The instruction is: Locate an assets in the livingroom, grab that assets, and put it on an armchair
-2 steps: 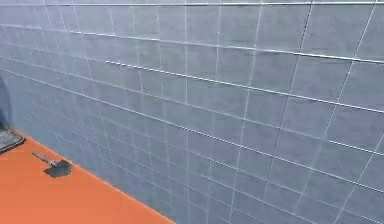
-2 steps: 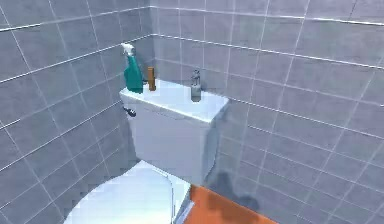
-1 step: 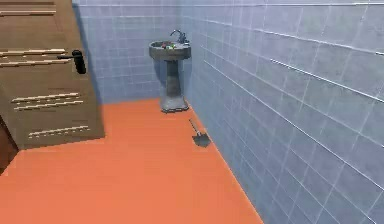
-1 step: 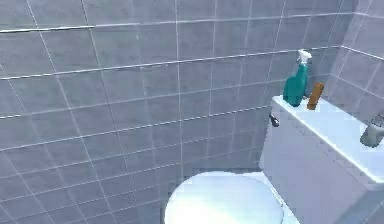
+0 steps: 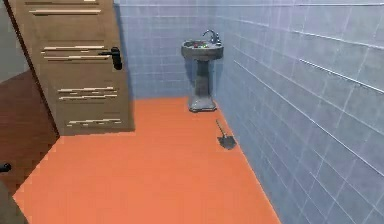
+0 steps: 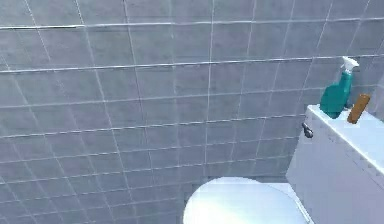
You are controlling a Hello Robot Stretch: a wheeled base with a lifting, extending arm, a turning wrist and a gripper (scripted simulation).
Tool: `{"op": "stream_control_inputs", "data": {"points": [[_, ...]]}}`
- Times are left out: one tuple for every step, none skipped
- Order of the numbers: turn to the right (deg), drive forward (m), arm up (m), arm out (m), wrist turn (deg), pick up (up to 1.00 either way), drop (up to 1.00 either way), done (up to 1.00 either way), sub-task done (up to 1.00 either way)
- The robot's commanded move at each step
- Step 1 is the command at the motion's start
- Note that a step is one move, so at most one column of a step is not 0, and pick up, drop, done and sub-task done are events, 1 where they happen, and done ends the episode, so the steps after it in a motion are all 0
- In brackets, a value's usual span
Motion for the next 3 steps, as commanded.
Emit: {"op": "stream_control_inputs", "data": {"points": [[0.0,0.40,0.00,0.00,0.0,0.00,0.00,0.00,0.00],[-27.0,0.00,0.00,0.00,0.0,0.00,0.00,0.00,0.00],[0.0,1.00,0.00,0.00,0.0,0.00,0.00,0.00,0.00]]}}
